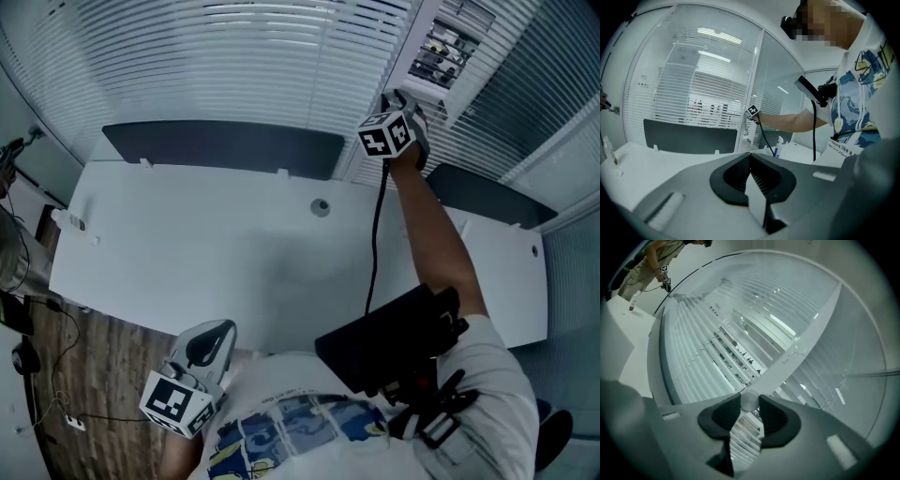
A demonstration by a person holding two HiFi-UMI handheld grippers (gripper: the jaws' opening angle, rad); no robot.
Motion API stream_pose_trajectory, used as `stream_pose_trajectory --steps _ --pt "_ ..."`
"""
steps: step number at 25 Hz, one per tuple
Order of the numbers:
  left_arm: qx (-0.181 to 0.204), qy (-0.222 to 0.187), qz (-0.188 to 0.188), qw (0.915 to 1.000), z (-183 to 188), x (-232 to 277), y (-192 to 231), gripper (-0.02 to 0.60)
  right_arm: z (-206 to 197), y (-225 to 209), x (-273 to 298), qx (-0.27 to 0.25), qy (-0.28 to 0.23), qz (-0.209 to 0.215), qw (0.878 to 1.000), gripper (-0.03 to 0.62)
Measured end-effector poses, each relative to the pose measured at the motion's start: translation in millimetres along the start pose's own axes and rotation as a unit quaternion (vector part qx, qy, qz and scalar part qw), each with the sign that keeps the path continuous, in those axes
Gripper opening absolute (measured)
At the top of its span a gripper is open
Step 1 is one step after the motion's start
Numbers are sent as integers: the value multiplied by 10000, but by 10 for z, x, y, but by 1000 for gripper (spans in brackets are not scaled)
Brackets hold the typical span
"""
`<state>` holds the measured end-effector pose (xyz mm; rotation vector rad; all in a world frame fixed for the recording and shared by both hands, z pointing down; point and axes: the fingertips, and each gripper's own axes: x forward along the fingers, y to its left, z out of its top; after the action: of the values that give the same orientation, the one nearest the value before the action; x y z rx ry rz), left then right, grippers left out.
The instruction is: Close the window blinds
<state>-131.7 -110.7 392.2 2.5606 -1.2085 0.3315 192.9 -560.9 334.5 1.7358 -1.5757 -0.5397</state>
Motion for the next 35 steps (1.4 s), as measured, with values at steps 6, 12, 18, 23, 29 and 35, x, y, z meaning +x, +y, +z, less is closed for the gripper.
stream_pose_trajectory --steps 6,12,18,23,29,35 --pt "-1 -6 9 10000 4 -5 1 5 -6 10 20 -652 -18 -178 9977 124" --pt "7 -8 17 10000 -6 -8 -6 5 -32 59 57 -1336 22 -338 9905 124" --pt "10 2 33 10000 -16 -26 -31 5 -60 56 73 -1897 71 -531 9804 124" --pt "18 3 50 10000 -8 -39 -40 5 -68 74 84 -2061 81 -549 9770 124" --pt "34 5 65 10000 -48 -22 -45 5 -79 76 92 -2285 61 -698 9710 124" --pt "24 -2 66 10000 -43 -36 -61 5 -87 83 94 -2487 72 -760 9656 124"
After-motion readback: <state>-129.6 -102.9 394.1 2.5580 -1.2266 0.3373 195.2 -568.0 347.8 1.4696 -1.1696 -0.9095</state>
